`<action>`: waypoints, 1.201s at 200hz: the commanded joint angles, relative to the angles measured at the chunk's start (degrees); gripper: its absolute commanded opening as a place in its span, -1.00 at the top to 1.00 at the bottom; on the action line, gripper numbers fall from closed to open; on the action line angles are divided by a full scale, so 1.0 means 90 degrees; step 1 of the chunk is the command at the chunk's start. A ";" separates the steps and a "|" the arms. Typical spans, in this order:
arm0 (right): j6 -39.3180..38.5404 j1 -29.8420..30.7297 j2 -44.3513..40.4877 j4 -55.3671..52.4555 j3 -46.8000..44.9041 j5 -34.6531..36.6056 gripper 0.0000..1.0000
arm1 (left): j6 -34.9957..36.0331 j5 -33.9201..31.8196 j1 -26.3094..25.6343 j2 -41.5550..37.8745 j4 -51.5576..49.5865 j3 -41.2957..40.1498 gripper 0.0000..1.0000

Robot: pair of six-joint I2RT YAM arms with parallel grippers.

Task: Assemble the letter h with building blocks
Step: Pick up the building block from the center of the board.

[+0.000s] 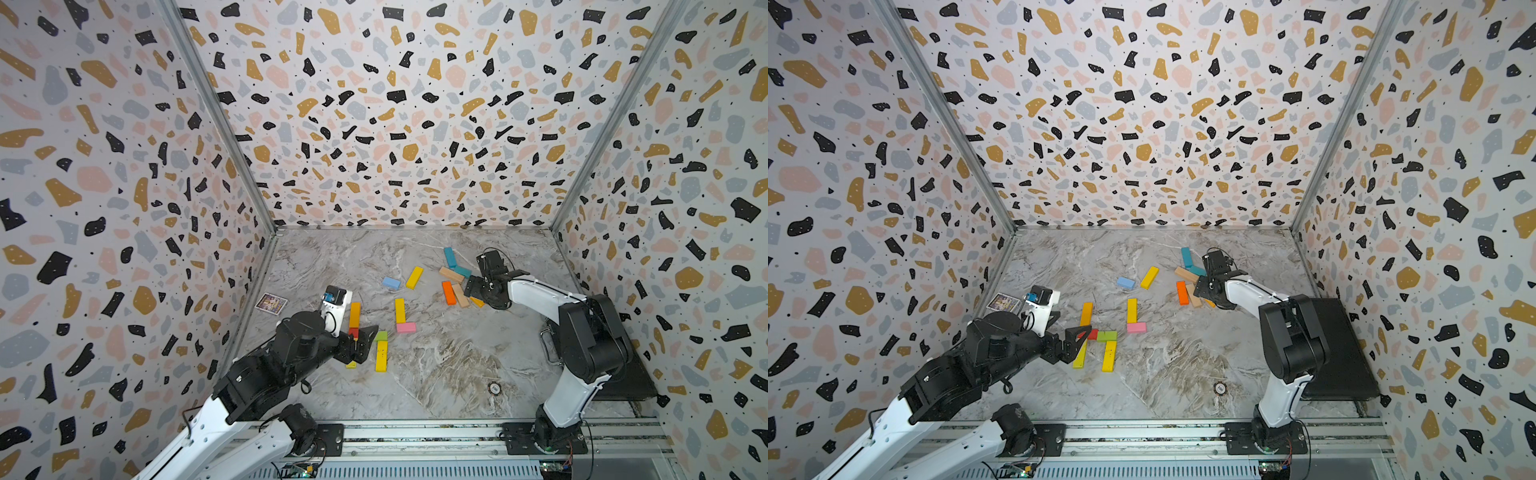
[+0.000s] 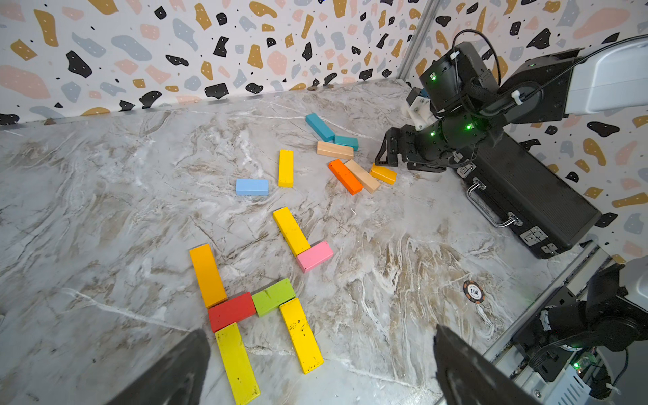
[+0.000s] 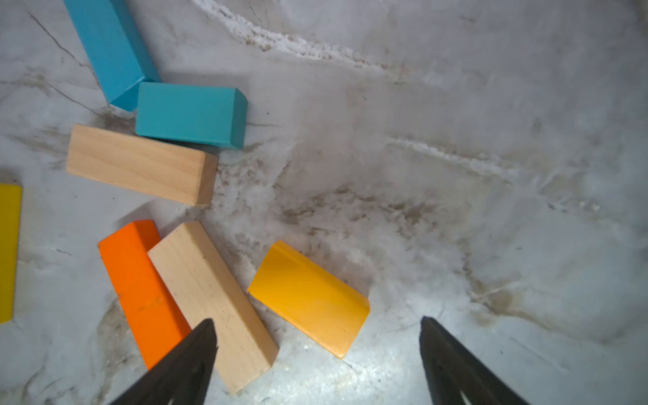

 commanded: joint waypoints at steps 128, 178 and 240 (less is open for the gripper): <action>0.1637 0.0301 0.1052 -0.1443 0.1357 0.0762 -0.86 | 0.0105 0.0431 0.0019 -0.0436 0.0251 -0.0206 -0.97; 0.1577 0.0332 0.1413 -0.1619 0.1474 0.0650 -0.76 | 0.0128 0.0383 0.0027 -0.0482 0.0230 -0.0205 -0.98; 0.0920 0.0340 0.1200 -0.1076 0.0816 0.0464 -0.40 | 0.0123 0.0317 0.0022 -0.0546 0.0242 -0.0227 -0.98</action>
